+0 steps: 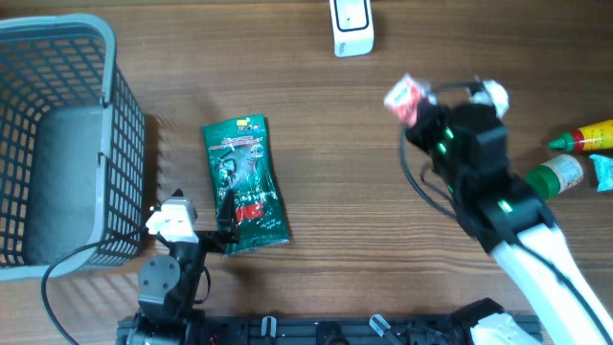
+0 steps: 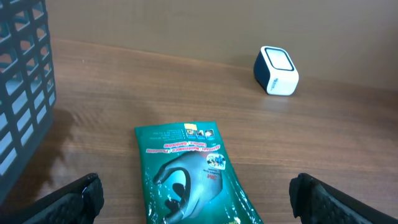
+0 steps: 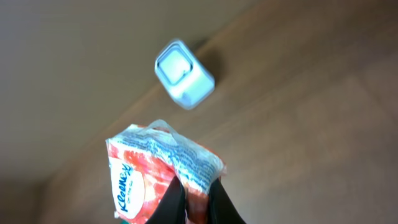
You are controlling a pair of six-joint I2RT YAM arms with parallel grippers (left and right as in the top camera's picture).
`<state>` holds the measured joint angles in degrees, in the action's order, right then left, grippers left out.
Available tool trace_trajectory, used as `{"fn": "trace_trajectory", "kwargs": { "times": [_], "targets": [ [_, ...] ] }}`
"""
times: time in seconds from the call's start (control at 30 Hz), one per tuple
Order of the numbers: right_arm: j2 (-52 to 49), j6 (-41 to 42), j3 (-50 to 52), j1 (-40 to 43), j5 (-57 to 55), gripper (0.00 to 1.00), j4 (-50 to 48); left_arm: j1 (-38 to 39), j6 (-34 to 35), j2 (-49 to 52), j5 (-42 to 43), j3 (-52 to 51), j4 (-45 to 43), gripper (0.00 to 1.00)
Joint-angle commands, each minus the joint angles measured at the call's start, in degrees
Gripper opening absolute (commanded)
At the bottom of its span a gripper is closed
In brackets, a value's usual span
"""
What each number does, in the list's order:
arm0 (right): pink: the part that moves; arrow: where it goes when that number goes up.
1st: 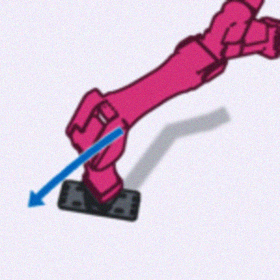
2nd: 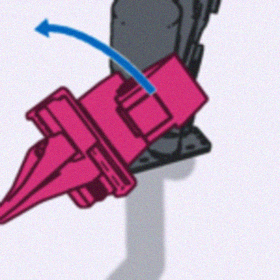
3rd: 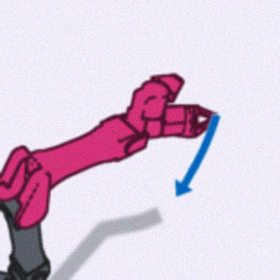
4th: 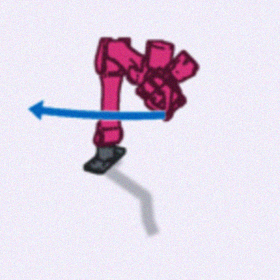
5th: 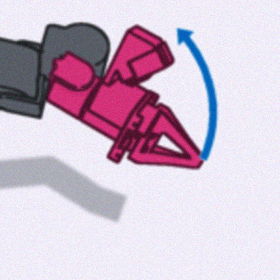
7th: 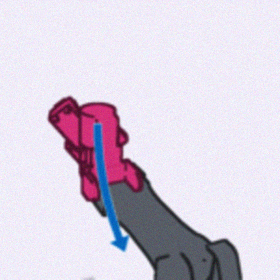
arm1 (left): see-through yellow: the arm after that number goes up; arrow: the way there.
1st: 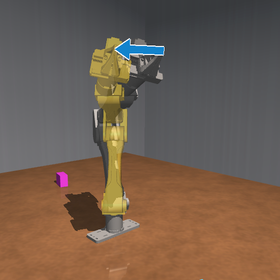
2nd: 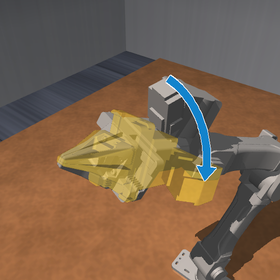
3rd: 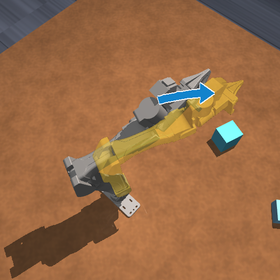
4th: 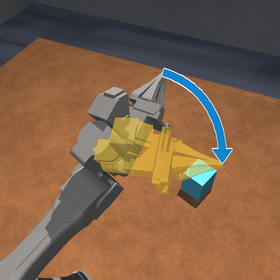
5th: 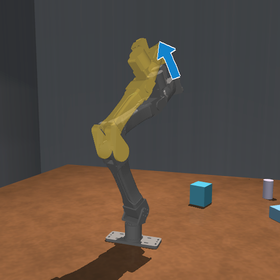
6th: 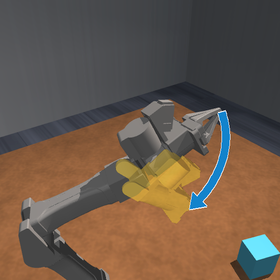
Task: Scan the item barcode
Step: 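Hold the red-white packet up at the scanner with the right gripper, then carry the packet right and drop it at the table edge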
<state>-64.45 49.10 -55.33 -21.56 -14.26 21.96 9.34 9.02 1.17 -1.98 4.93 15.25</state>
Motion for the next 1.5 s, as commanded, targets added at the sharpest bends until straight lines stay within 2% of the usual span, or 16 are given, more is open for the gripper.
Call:
{"fn": "trace_trajectory", "kwargs": {
  "times": [0.0,0.1,0.17,0.33,0.47,0.63,0.77,0.97,1.07,1.23,1.33,1.47],
  "targets": [
    [-9.7,-12.3,-0.1,0.0,-6.7,0.04,-12.5,-0.2,-1.1,-0.2,0.5,-0.2,-0.1,1.00],
    [-20.7,-19.4,-0.1,0.0,-6.7,0.04,-32.0,-0.2,-1.1,-0.2,0.5,-0.2,-0.1,1.00],
    [-28.6,-20.6,-0.1,0.0,-6.7,0.04,-44.0,-0.2,-1.1,-0.2,0.5,-0.2,-0.1,1.00],
    [-42.6,-20.7,-0.3,0.3,-6.6,0.04,-66.2,-0.2,-1.1,-0.2,0.5,-0.2,-0.1,1.00],
    [-51.5,-21.0,-4.3,0.7,-3.0,0.04,-75.4,-0.2,-1.1,-0.2,0.5,-0.2,-0.1,1.00],
    [-61.6,-26.8,-15.8,2.0,-2.2,0.04,-75.5,-0.2,-1.1,-0.2,0.5,-0.2,-0.1,1.00],
    [-69.4,-27.3,-26.9,3.7,-2.1,0.04,-74.8,-0.2,-1.1,-0.2,0.5,-0.2,-0.1,1.00],
    [-74.9,-27.3,-33.8,4.4,2.8,0.04,-71.4,-0.2,-1.1,-0.2,0.5,-0.2,-0.1,1.00],
    [-74.8,-27.0,-33.9,4.4,3.4,0.04,-71.5,-0.2,-1.1,-0.2,0.5,-0.2,-0.1,1.00],
    [-71.7,-24.7,-33.9,5.1,11.0,0.04,-72.0,-0.2,-1.1,-0.2,0.5,-0.2,-0.1,1.00],
    [-67.4,-24.6,-33.9,6.9,11.0,0.04,-66.2,-0.2,-1.1,-0.2,0.5,-0.2,-0.1,1.00],
    [-61.1,-16.3,-33.9,12.7,9.6,0.04,-48.1,-0.2,-1.1,-0.2,0.5,-0.2,-0.1,1.00]
  ]
}}
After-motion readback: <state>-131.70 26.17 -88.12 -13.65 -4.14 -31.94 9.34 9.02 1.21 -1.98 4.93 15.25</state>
